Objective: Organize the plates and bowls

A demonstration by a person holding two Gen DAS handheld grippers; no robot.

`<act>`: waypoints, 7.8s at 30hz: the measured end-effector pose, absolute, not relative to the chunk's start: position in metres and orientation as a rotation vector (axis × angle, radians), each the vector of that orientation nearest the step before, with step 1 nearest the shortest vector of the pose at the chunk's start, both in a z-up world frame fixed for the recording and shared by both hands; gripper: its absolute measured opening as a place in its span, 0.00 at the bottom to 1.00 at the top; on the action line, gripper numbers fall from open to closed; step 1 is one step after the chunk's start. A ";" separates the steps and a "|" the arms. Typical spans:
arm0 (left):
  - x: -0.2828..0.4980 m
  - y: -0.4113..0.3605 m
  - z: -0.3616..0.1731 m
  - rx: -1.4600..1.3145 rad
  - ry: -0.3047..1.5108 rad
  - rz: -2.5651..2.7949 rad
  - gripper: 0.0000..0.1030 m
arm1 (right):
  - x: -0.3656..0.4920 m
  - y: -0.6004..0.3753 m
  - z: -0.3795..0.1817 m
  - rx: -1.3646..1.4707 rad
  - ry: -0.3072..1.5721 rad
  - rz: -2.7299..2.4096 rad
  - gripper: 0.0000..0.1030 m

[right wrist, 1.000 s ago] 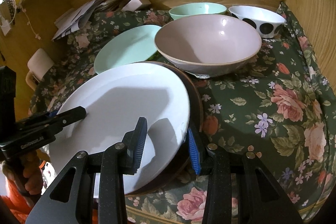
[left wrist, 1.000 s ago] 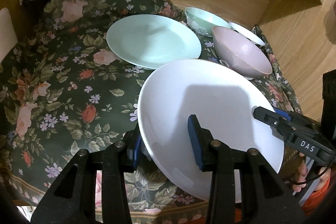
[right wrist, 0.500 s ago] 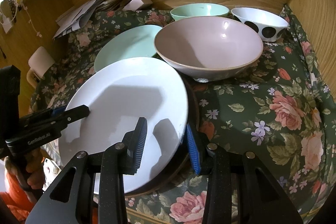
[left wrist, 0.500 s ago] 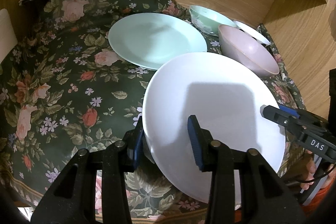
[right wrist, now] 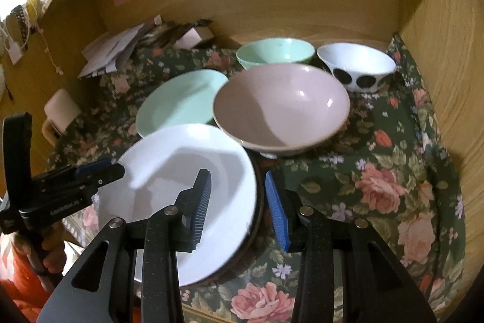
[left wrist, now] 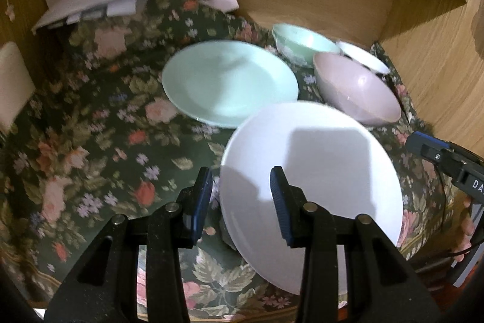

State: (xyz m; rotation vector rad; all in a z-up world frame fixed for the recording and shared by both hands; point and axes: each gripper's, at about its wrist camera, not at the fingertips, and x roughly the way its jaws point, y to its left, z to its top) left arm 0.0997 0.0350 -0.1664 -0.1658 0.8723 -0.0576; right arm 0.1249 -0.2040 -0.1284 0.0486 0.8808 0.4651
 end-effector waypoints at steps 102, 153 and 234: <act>0.165 0.176 -0.185 -0.271 0.922 0.118 0.44 | 0.240 -0.016 -0.177 -0.176 1.075 0.777 0.29; 0.073 0.058 -0.103 -0.163 0.746 -0.066 0.44 | 0.125 -0.158 -0.105 -0.030 0.810 0.665 0.29; 0.127 0.003 -0.113 -0.035 0.802 -0.108 0.69 | 0.139 -0.231 -0.112 0.046 0.815 0.431 0.50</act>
